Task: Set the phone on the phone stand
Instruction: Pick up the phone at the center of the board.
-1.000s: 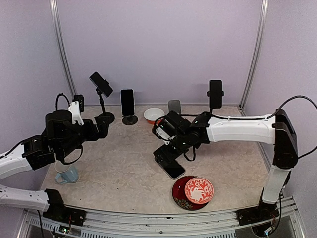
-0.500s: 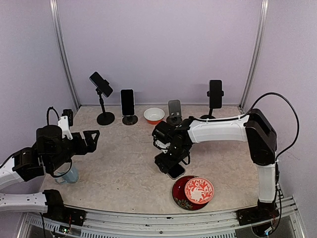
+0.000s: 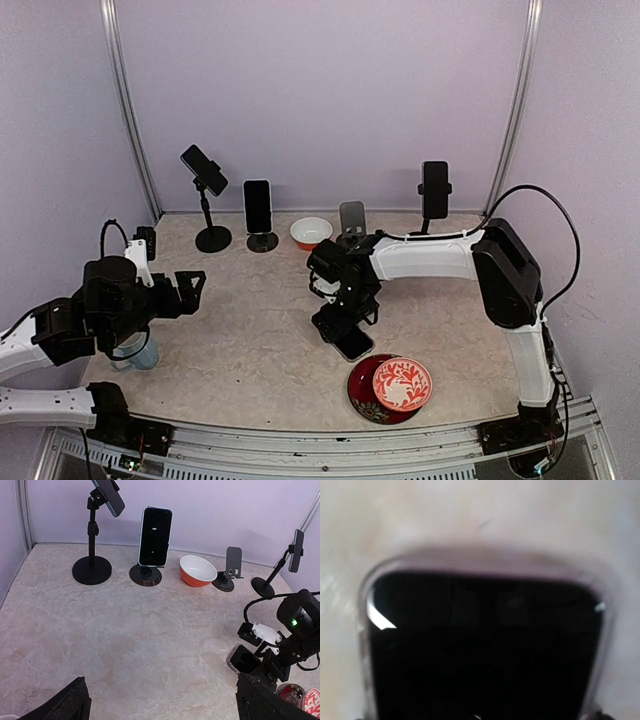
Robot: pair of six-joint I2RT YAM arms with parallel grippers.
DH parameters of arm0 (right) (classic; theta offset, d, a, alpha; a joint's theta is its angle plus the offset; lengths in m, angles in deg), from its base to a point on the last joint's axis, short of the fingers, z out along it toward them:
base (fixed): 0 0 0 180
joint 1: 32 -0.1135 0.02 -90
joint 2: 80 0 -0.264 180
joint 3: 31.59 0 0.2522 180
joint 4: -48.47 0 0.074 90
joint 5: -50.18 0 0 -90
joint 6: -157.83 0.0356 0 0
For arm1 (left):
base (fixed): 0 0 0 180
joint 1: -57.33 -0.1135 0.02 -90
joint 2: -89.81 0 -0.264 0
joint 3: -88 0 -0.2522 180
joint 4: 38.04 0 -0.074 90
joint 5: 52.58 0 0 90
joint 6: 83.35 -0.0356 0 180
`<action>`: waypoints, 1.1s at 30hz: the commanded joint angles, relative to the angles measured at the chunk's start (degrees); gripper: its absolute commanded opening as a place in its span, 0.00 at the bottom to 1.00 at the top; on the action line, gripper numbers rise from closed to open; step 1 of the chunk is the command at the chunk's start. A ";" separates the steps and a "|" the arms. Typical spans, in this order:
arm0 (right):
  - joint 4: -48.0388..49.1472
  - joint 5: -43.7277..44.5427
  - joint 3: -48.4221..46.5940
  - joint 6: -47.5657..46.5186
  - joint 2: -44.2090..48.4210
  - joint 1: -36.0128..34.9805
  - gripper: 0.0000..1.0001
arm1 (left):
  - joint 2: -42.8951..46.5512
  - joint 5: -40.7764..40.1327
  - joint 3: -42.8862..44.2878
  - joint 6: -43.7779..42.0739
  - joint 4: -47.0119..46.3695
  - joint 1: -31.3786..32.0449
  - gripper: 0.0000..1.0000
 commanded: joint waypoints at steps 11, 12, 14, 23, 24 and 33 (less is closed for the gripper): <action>-6.74 -2.13 -9.58 -0.90 -9.54 1.19 0.77 | 0.52 -0.92 -1.27 0.10 0.32 0.36 0.99; -6.84 -1.78 -9.74 -0.84 -9.65 1.14 0.72 | 0.48 -0.95 -1.21 0.09 0.49 0.40 0.99; -6.50 -1.59 -10.06 -0.53 -9.71 1.15 0.60 | 0.64 -1.53 -1.74 0.20 0.37 0.52 0.99; 2.81 0.93 -4.34 0.02 -1.80 0.18 0.51 | -1.08 1.40 -2.25 0.74 -1.84 0.62 0.99; 4.72 1.09 -2.91 -0.51 -0.48 -0.23 0.52 | -1.29 2.39 -2.26 0.76 -2.24 0.62 0.99; 17.27 9.73 7.09 -3.10 8.91 -4.10 0.55 | -4.33 18.09 -3.49 -3.17 -10.39 0.71 0.99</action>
